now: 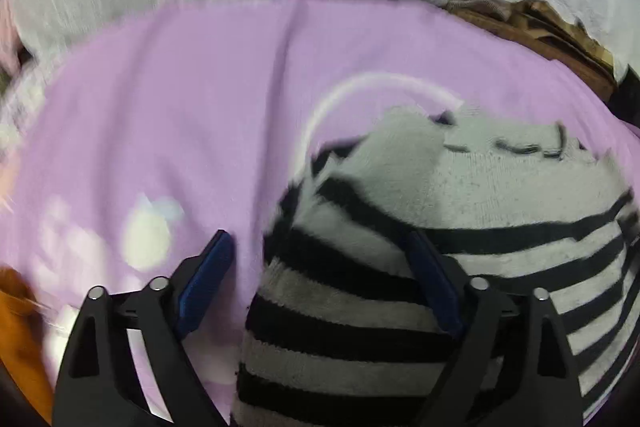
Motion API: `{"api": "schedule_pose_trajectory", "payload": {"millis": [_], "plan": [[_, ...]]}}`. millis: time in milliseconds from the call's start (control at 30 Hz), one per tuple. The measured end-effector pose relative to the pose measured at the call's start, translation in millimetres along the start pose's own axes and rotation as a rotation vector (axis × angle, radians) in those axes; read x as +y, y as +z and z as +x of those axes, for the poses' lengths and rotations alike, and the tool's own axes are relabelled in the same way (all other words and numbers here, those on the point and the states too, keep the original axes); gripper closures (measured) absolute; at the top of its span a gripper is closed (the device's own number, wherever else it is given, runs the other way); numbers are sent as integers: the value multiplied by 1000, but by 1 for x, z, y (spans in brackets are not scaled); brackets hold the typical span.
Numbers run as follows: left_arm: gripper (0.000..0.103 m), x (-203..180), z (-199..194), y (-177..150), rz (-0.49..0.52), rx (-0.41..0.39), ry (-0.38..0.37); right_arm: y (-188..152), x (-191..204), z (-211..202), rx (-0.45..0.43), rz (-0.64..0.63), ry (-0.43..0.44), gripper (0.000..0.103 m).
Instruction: Fold small clothes
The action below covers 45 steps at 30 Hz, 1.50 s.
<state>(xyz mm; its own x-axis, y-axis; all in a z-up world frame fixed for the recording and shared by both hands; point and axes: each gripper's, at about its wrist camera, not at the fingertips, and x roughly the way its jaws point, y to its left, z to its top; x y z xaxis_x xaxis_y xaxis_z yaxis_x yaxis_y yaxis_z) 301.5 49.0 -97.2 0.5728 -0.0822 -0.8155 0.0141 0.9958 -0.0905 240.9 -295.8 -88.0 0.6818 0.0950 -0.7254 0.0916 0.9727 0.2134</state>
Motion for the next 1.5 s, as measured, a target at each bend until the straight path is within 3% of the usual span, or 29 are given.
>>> {"api": "schedule_pose_trajectory", "payload": {"millis": [100,233,367,467,533,567,633,667,967,1300,1500], "plan": [[13,12,-2,3,-62,4,-33,0,6,-2,-10,-27,-25,91],[15,6,-27,-5,-52,-81,35,-4,7,-12,-49,-20,-20,90],[15,-12,-68,-18,-42,-144,-78,-15,20,-48,-148,-40,-41,87],[15,-45,-84,-35,18,-158,-125,-27,47,-72,-183,-68,12,83],[14,-68,-85,-51,82,-155,-97,-36,64,-81,-181,-99,35,75],[13,-75,-80,-57,105,-139,-73,-43,73,-82,-170,-121,31,66],[4,-90,-60,-71,139,-107,36,-55,85,-71,-104,-152,5,62],[4,-92,-57,-73,149,-113,57,-61,86,-60,-54,-157,-20,61],[4,-88,-66,-79,127,-138,52,-61,86,-59,-57,-147,-29,61],[4,-71,-105,-104,45,-205,51,-80,68,-102,-217,-35,-113,60],[4,-65,-97,-108,29,-165,52,-79,41,-87,-114,87,-99,54]]}}
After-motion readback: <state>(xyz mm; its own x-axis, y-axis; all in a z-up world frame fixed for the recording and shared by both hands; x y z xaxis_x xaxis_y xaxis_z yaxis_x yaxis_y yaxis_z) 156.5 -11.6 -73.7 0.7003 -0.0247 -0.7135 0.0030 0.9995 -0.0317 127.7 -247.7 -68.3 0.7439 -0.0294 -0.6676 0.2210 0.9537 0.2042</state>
